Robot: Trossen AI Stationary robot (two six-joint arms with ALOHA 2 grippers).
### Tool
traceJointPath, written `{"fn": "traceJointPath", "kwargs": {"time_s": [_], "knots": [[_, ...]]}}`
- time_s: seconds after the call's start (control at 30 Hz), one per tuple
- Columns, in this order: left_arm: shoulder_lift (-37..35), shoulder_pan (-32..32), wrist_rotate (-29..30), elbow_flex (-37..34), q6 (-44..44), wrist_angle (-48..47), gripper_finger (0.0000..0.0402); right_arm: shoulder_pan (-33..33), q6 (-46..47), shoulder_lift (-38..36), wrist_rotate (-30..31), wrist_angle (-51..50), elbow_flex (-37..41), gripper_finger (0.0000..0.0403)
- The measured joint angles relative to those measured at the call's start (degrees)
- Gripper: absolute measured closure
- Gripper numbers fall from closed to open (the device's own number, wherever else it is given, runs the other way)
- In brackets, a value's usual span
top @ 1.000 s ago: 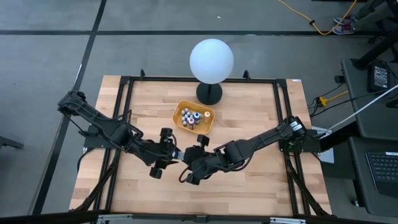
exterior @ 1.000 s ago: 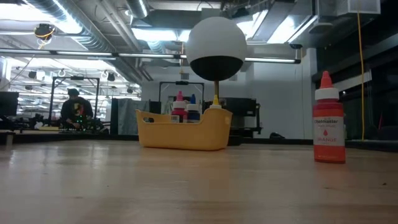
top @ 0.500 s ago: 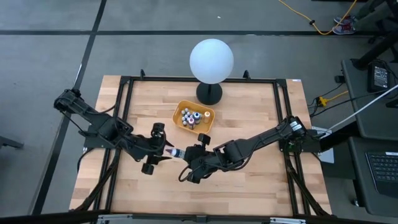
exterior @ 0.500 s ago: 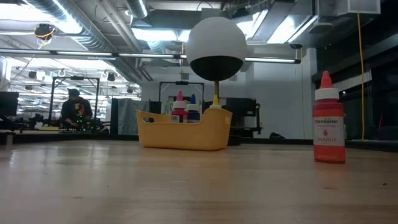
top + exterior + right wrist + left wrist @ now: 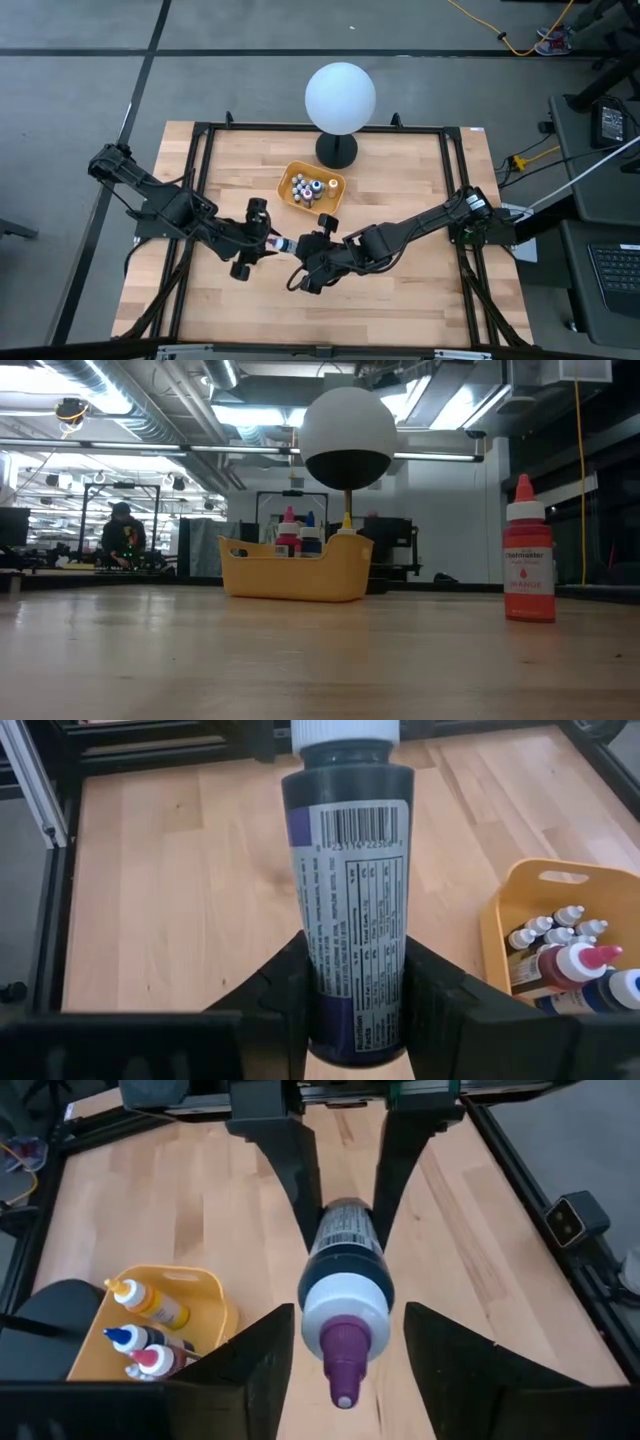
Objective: Pick & Place food coloring
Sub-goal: Put the large purple food coloring bottle into the yellow bin
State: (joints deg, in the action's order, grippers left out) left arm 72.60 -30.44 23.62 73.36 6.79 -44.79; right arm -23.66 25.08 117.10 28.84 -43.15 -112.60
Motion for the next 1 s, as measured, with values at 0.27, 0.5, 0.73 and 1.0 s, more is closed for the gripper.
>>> {"fn": "traceJointPath", "kwargs": {"time_s": [0.27,0.5,0.73,1.0], "knots": [[0.0,0.07,-0.65,-0.02,-0.07,-0.01,0.0286,0.15,0.05,0.0,-0.21,0.02,0.0,0.0285],[0.0,0.07,-1.06,-0.07,-0.06,0.53,0.029,0.22,0.05,0.0,-0.44,0.02,0.0,0.0285],[0.0,0.06,-1.28,-0.07,-0.02,0.87,0.0286,0.28,-0.2,0.0,-1.68,0.42,0.0,0.025],[0.09,0.12,-1.27,-0.07,-0.05,1.07,0.0283,0.39,-4.64,0.06,-4.75,6.82,-0.6,0.0157]]}}
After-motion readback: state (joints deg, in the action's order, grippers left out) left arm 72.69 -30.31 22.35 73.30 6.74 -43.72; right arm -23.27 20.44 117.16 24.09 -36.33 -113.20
